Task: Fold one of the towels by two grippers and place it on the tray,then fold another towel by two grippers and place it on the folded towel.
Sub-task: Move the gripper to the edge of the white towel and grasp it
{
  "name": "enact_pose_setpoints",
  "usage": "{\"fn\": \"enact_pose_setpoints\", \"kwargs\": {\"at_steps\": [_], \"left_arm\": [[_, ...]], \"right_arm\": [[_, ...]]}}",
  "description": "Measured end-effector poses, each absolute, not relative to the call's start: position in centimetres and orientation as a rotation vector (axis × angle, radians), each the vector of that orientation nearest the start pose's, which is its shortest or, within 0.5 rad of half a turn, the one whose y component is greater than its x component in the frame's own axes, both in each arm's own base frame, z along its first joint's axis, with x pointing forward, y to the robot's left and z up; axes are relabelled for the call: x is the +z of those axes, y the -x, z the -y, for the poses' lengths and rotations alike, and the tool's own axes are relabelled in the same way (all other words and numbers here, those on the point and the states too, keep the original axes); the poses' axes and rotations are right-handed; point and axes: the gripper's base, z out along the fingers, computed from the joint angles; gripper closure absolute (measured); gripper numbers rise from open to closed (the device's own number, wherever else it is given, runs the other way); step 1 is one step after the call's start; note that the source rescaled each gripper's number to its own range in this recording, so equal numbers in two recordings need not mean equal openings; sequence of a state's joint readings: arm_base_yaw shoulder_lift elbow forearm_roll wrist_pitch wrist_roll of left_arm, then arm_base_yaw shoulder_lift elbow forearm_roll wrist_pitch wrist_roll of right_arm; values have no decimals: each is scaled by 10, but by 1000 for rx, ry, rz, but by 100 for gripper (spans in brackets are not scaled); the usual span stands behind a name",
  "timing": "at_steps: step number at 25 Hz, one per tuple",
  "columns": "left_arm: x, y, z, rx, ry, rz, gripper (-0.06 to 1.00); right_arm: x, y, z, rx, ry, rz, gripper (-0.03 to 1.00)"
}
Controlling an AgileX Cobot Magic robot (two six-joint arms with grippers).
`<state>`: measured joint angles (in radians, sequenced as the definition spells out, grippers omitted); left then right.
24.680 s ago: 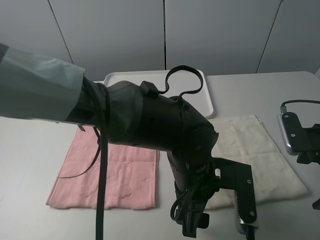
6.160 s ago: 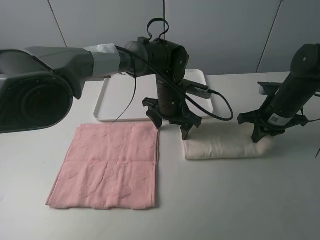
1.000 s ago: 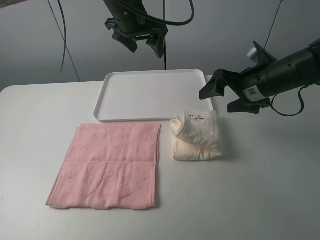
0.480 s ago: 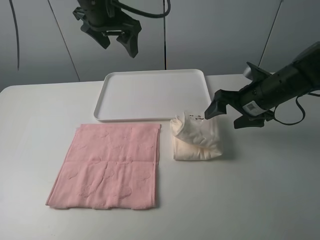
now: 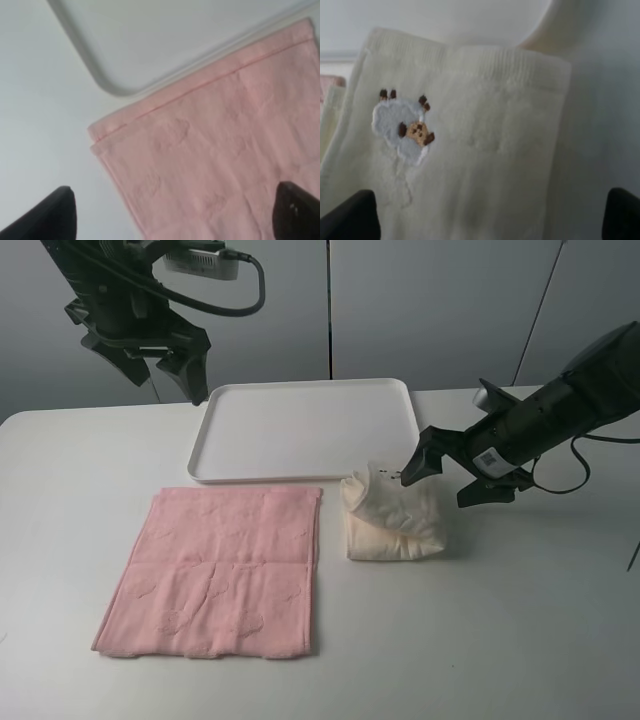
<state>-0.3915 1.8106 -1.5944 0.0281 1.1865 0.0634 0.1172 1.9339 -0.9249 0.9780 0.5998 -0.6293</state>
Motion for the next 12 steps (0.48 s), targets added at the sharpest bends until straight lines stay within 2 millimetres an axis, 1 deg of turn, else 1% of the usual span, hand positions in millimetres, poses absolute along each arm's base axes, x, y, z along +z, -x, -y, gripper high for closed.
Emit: {"fn": "enact_pose_setpoints", "kwargs": {"at_steps": [3, 5, 8, 12], "left_arm": [[287, -343, 136, -1, -661, -2813, -6], [285, -341, 132, 5, -649, -2820, -6], [284, -339, 131, 11, -647, -2822, -6], [285, -338, 130, 11, -645, -2823, -6]], "right_arm": [[108, -321, -82, 777, -106, -2863, 3], [106, -319, -86, 780, -97, -2874, 4], [102, -317, -97, 778, -54, -2891, 6], [97, -317, -100, 758, -59, -2896, 7]]}}
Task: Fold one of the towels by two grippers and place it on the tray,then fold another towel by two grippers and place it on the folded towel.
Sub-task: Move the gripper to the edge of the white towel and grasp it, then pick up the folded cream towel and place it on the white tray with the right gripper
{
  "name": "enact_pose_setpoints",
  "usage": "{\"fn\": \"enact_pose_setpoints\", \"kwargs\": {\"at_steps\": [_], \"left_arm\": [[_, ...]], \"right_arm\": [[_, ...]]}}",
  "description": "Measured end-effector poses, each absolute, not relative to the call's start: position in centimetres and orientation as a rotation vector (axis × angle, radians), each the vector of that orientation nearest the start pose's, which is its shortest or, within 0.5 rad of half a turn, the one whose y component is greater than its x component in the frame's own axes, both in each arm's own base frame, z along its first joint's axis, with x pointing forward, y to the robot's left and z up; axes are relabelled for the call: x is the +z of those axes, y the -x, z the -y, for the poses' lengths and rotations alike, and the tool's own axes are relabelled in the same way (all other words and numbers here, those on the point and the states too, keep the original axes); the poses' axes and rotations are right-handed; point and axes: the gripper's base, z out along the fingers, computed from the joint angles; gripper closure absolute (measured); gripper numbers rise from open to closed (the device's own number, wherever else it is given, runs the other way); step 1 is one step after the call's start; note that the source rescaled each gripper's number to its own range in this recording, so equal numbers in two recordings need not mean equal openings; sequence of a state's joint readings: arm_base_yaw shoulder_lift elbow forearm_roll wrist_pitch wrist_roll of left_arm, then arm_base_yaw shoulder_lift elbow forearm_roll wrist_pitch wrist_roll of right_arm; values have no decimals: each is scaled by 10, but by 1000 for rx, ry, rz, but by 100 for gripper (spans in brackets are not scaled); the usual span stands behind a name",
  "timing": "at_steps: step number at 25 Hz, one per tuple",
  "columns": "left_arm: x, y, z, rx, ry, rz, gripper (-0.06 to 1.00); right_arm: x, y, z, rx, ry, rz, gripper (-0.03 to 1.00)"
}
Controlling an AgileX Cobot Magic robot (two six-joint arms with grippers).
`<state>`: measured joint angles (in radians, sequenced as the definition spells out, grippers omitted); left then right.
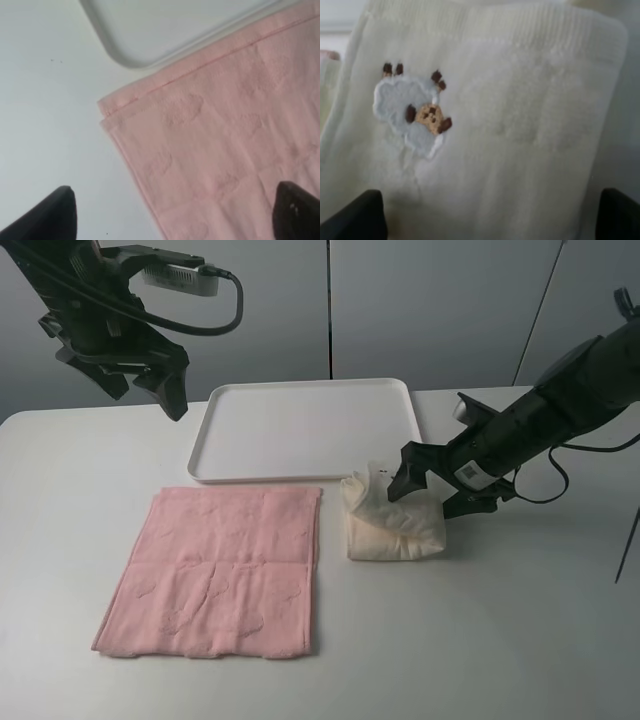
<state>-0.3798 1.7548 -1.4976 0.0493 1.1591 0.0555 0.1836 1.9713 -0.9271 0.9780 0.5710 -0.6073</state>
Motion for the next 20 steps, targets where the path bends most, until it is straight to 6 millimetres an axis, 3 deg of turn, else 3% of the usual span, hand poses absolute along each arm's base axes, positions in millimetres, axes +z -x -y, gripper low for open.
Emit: {"fn": "enact_pose_setpoints", "kwargs": {"at_steps": [5, 11, 16, 20], "left_arm": [[287, -337, 130, 12, -644, -2816, -6], [288, -337, 130, 12, -644, -2814, -6], [289, -336, 129, 15, -645, -2814, -6], [290, -333, 128, 19, -647, -2828, -6]], "right_arm": [[92, -318, -101, 752, -87, -2908, 15], [87, -318, -101, 749, -94, -2923, 49], [87, -316, -102, 765, -38, -2926, 87], [88, -314, -103, 791, -4, -2937, 87]]}}
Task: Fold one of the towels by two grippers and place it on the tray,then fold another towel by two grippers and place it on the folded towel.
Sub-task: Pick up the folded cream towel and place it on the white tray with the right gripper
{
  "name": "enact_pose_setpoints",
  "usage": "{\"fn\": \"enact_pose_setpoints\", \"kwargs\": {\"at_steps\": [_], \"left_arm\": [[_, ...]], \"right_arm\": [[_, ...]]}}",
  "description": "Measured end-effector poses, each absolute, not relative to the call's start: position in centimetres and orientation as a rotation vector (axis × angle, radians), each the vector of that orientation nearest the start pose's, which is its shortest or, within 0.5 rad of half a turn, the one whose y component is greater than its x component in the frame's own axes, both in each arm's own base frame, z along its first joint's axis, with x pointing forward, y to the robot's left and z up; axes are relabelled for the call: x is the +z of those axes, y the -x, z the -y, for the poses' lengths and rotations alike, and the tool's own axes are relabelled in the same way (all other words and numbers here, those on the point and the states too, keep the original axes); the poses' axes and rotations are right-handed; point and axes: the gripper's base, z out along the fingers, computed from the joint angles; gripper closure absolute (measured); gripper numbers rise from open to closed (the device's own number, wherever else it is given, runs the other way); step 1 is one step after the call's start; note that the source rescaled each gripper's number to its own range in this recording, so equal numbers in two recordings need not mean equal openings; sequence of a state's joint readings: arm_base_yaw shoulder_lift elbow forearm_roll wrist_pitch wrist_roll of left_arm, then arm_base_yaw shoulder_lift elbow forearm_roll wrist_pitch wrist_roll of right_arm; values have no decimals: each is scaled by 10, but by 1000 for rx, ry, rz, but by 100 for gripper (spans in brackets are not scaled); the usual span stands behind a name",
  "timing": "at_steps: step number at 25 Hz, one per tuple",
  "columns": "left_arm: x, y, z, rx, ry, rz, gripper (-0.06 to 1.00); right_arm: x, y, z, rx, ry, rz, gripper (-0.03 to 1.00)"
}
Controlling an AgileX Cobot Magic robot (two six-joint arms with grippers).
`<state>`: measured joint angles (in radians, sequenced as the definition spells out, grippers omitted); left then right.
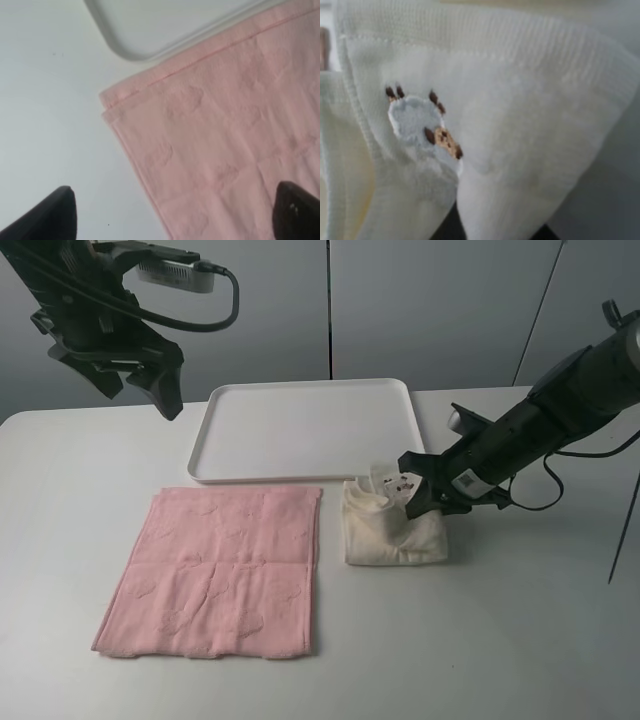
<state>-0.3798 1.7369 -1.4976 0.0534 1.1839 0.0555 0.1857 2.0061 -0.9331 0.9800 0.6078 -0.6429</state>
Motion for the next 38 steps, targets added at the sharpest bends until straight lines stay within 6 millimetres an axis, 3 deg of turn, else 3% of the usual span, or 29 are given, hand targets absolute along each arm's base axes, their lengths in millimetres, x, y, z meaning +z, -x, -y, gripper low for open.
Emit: {"fn": "enact_pose_setpoints", "kwargs": {"at_steps": [4, 8, 13, 18, 23, 33, 38], "left_arm": [[298, -330, 126, 19, -639, -2807, -6], [324, -317, 121, 7, -617, -2732, -6], [353, -299, 110, 53, -605, -2665, -6], [357, -296, 105, 87, -568, -2664, -6], [357, -297, 106, 73, -553, -2654, -6], [355, -305, 105, -20, -514, -2628, -6], [336, -320, 105, -9, -524, -2677, -6]], "right_arm": [[89, -312, -104, 823, 8, -2950, 87], [107, -311, -107, 866, 45, -2915, 87], [150, -324, -119, 1039, 182, -2836, 87], [195, -347, -141, 1119, 294, -2742, 87], [229, -368, -178, 1174, 414, -2671, 87], [216, -423, -249, 1339, 503, -2638, 87], [204, -450, -264, 1367, 467, -2568, 87]]}}
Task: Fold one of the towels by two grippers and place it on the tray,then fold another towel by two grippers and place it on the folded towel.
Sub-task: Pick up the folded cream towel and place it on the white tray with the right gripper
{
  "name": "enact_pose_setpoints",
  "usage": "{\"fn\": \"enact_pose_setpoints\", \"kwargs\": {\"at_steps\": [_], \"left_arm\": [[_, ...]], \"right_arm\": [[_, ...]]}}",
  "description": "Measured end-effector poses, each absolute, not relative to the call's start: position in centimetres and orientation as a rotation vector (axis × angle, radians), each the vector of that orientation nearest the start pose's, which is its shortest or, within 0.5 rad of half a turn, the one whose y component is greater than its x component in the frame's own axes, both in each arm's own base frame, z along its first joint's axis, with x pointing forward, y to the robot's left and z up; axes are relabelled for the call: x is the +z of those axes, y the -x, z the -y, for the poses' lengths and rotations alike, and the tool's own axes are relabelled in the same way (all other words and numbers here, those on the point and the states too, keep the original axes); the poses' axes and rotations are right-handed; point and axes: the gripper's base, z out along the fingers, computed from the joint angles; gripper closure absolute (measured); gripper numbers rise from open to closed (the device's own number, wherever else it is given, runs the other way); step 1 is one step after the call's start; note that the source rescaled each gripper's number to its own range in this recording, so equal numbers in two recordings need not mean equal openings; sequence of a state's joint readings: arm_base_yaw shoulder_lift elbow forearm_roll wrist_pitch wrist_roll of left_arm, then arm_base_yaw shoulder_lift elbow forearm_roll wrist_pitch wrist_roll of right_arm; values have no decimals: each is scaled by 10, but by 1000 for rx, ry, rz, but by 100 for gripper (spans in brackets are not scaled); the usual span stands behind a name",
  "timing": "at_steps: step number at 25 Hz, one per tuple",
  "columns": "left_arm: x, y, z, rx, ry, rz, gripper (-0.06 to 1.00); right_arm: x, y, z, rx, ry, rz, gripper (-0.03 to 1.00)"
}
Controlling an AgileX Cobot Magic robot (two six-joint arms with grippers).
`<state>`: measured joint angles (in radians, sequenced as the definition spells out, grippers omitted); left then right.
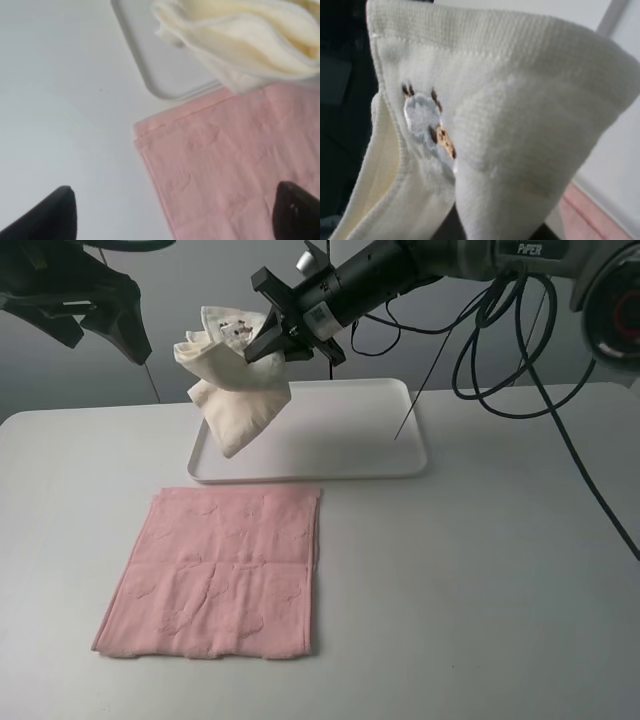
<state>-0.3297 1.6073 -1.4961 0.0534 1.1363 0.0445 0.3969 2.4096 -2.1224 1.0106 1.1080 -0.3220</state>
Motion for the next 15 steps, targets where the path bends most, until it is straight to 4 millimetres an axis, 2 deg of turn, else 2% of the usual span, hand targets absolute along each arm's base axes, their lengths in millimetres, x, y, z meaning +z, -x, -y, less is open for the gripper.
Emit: {"fn": "enact_pose_setpoints", "kwargs": {"at_steps": [3, 7, 15], "left_arm": [[332, -322, 106, -10, -536, -2688, -6], [332, -323, 106, -9, -542, -2687, -6], [332, -323, 106, -6, -549, -2682, -6]], "right_arm": [[183, -463, -264, 1271, 430, -2575, 87], [156, -473, -256, 1048, 414, -2630, 87], [118, -485, -238, 798, 369, -2702, 87]]}}
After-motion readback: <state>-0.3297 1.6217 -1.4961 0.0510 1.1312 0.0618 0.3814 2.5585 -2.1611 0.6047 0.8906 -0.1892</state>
